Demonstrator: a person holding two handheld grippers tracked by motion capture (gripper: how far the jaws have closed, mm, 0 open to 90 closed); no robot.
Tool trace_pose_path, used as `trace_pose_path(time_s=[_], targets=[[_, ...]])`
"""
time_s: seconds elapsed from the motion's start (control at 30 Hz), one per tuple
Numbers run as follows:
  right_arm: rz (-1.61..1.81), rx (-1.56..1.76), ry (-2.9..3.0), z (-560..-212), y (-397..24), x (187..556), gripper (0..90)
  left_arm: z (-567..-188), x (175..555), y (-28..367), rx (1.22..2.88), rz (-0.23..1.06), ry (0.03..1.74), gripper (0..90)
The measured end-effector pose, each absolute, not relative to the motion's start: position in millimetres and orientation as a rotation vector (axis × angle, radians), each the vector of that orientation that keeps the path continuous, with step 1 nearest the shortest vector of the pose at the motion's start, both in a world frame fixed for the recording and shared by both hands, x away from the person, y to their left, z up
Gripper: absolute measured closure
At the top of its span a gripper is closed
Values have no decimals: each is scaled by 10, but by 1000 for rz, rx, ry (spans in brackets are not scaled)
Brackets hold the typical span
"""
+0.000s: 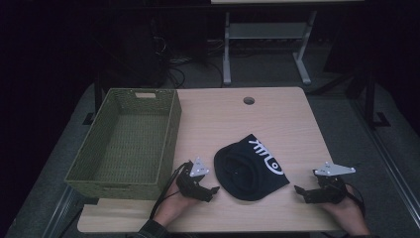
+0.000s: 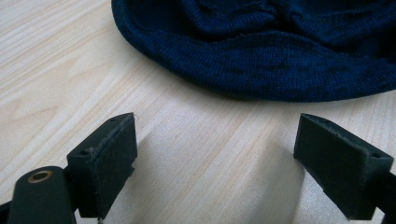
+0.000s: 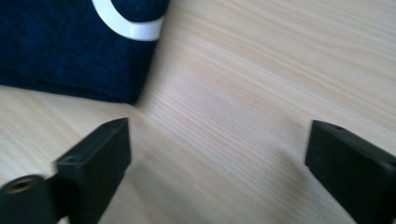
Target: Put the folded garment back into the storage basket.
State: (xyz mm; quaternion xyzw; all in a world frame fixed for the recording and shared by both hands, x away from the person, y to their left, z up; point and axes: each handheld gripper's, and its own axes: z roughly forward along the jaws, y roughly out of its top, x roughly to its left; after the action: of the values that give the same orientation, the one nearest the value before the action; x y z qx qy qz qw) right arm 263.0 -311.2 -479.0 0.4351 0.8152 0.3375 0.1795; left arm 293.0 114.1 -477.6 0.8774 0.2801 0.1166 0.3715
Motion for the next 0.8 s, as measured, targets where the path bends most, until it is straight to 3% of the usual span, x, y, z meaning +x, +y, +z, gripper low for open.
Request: trace_pose_path(time_s=[0.8], targets=[[963,1264,2305,-4834,-3123,2674,15,-4450,3047,906,2360,179,689,130]])
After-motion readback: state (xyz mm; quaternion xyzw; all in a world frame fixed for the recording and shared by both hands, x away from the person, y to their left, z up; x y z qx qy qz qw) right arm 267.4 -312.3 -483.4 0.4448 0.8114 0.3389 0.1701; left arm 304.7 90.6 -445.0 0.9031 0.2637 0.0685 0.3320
